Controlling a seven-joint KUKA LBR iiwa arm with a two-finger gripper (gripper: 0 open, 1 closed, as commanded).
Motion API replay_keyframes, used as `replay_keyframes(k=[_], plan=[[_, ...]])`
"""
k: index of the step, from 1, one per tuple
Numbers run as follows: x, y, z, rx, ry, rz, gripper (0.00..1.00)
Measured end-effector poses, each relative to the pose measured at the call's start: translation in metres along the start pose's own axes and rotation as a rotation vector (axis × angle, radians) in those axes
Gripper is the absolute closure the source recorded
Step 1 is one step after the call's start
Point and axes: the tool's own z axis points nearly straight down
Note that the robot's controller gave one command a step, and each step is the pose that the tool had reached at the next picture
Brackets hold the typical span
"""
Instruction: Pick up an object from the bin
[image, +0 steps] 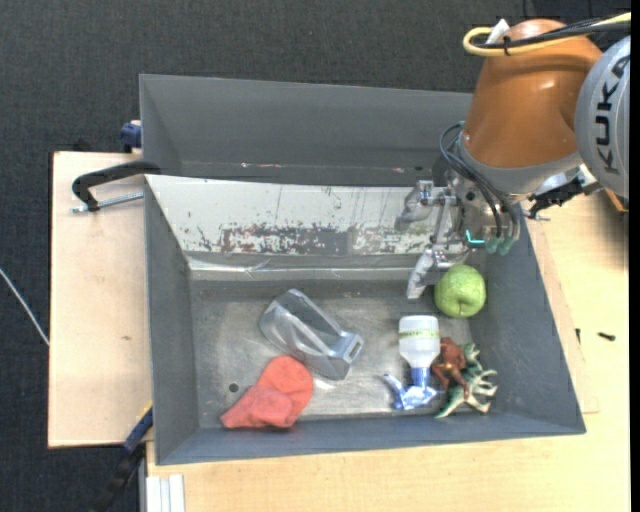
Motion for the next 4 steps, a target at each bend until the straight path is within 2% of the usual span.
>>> replay_keyframes(k=[1,2,3,4], plan=[[-0.001,0.0,-0.005,0.0,-0.009,0.0,0.0],[0.012,-0.034,0.054,0.001,-0.012,-0.098,0.0],[0.047,-0.046,0.077,0.002,-0.007,-0.428,0.0],[0.037,-0.074,0.092,0.002,-0.012,-0.362,0.0]])
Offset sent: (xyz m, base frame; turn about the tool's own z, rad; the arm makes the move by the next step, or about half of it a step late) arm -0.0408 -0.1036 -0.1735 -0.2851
